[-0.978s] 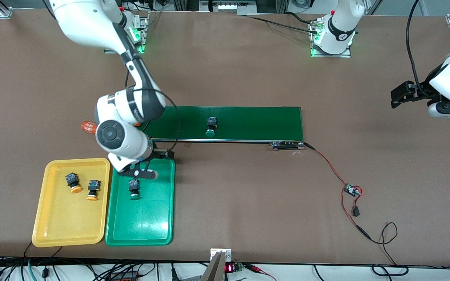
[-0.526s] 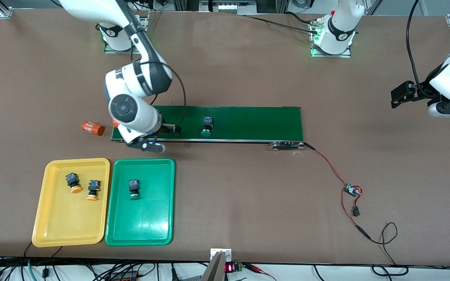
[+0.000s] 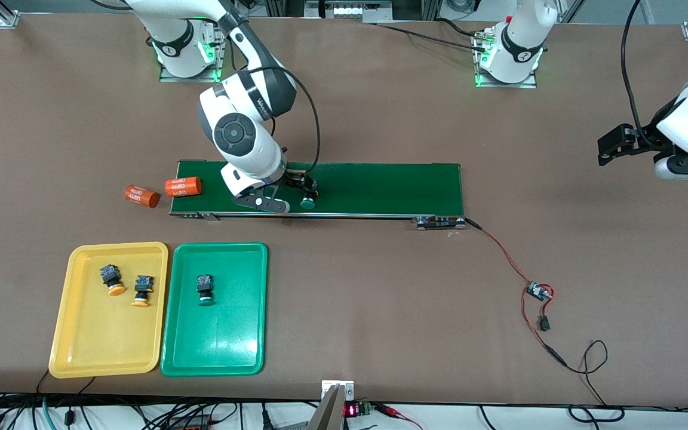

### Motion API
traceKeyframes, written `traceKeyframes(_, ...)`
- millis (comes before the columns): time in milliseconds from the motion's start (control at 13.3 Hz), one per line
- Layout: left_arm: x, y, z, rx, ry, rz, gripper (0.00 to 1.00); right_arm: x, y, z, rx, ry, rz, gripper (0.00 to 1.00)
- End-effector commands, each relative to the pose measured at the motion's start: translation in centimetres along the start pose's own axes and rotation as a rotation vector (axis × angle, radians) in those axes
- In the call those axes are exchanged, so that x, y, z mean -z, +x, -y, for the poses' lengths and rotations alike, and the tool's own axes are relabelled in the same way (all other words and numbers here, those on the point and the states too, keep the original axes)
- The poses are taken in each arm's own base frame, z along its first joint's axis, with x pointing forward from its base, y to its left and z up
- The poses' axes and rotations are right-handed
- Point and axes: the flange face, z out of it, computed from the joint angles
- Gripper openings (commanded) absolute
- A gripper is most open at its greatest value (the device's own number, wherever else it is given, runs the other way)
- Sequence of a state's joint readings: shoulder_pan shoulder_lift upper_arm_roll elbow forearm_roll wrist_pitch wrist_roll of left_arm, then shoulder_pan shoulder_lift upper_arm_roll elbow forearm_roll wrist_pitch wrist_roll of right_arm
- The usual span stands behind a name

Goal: Sort buttons by color to trays
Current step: 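Grasp the second green button on the belt with the right gripper, then carry the second green button into the green tray and release it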

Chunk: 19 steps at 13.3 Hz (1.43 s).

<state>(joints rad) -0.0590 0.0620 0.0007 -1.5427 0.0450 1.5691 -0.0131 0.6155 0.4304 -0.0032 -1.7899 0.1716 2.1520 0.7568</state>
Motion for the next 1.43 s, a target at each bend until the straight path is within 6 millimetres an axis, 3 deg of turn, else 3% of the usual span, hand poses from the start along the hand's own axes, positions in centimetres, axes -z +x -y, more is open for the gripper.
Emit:
traceKeyframes(0, 0.5, 0.3, 0.2, -0.004, 0.013, 0.004, 1.0, -1.3, -1.1, 1.0, -0.025, 0.024, -0.004, 1.0)
traceKeyframes(376, 0.5, 0.3, 0.2, -0.003, 0.013, 0.006, 1.0, -4.7, -2.1, 2.0, 0.015, -0.016, 0.002, 1.0)
traceKeyframes(602, 0.5, 0.3, 0.2, -0.003, 0.013, 0.006, 1.0, -5.5, -2.1, 1.9, 0.023, -0.023, -0.001, 0.98)
traceKeyframes(752, 0.5, 0.3, 0.3, -0.003, 0.013, 0.006, 1.0, -6.2, -1.8, 1.2, 0.017, -0.034, 0.008, 0.73)
traceKeyframes(827, 0.5, 0.3, 0.2, -0.004, 0.013, 0.006, 1.0, -6.4, -1.6, 1.1, 0.013, -0.038, 0.01, 0.67)
traceKeyframes(903, 0.5, 0.3, 0.3, -0.003, 0.013, 0.006, 1.0, -6.5, -1.5, 0.9, 0.01, -0.041, 0.011, 0.52)
traceKeyframes(1053, 0.5, 0.3, 0.3, -0.001, 0.013, 0.006, 1.0, -6.8, -1.5, 0.6, 0.017, -0.051, 0.009, 0.33)
traceKeyframes(1203, 0.5, 0.3, 0.3, -0.003, 0.013, 0.006, 1.0, -6.6, -1.3, 0.6, 0.017, -0.051, 0.004, 0.19)
traceKeyframes(1354, 0.5, 0.3, 0.3, -0.001, 0.013, 0.006, 1.0, -5.5, -0.3, 0.4, 0.006, -0.037, -0.014, 0.15)
